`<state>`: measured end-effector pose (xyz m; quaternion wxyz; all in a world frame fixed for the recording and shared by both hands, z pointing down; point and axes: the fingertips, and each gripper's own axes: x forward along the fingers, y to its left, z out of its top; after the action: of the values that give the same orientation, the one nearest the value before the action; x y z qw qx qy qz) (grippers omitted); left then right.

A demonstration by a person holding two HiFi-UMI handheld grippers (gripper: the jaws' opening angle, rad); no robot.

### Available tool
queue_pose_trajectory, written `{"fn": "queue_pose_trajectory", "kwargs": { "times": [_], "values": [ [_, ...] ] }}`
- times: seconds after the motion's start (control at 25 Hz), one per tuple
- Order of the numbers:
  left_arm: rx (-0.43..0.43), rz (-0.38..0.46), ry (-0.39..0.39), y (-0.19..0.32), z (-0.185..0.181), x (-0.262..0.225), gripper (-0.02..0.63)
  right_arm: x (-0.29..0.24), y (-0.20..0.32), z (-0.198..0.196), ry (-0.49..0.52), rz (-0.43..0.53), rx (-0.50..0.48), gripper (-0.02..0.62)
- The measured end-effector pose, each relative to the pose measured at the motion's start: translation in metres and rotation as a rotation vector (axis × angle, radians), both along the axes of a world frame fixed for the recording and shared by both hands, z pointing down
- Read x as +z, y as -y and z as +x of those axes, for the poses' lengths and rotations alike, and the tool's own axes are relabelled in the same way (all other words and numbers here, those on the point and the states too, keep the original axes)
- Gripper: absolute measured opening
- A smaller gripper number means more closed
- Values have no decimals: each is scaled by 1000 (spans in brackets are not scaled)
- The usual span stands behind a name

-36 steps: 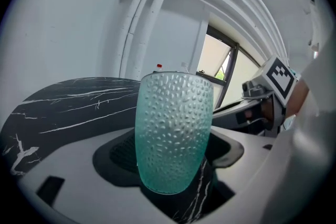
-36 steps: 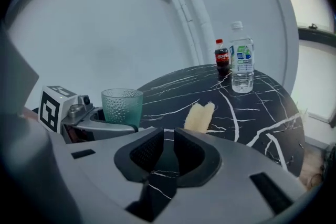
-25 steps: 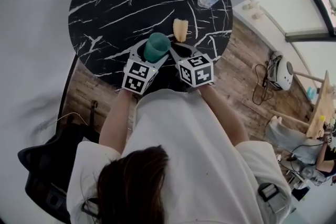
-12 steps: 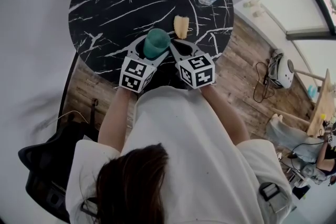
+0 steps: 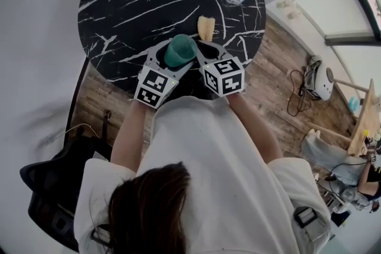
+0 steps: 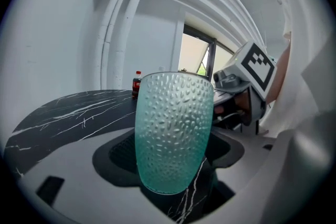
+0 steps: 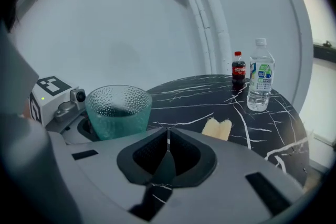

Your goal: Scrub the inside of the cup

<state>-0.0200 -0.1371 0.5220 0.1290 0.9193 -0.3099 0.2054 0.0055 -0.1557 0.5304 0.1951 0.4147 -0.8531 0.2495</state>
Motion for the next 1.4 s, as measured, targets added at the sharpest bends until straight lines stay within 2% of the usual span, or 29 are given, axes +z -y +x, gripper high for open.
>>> {"fn": "queue_pose_trajectory", "kwargs": {
  "times": [0.2,0.36,0.6,0.92,1.12,1.4],
  "values": [
    [53,3,126,-7,1,18,357,-18,2,-12,50,40,-43,38],
    [18,-37,114,-5,-3,24,357,-8,1,-13,37,10,-44,39],
    [22,-60,221,-3,-12,41,357,9,-11,-17,21,-42,-52,39],
    [67,-106,313,-7,-14,57,357,24,-15,-18,3,-87,-48,39],
    [80,-161,345,-9,-16,68,357,32,-17,-17,0,-113,-38,39],
    [88,-186,352,-12,-16,76,357,38,-19,-18,10,-136,-27,40]
  ]
}}
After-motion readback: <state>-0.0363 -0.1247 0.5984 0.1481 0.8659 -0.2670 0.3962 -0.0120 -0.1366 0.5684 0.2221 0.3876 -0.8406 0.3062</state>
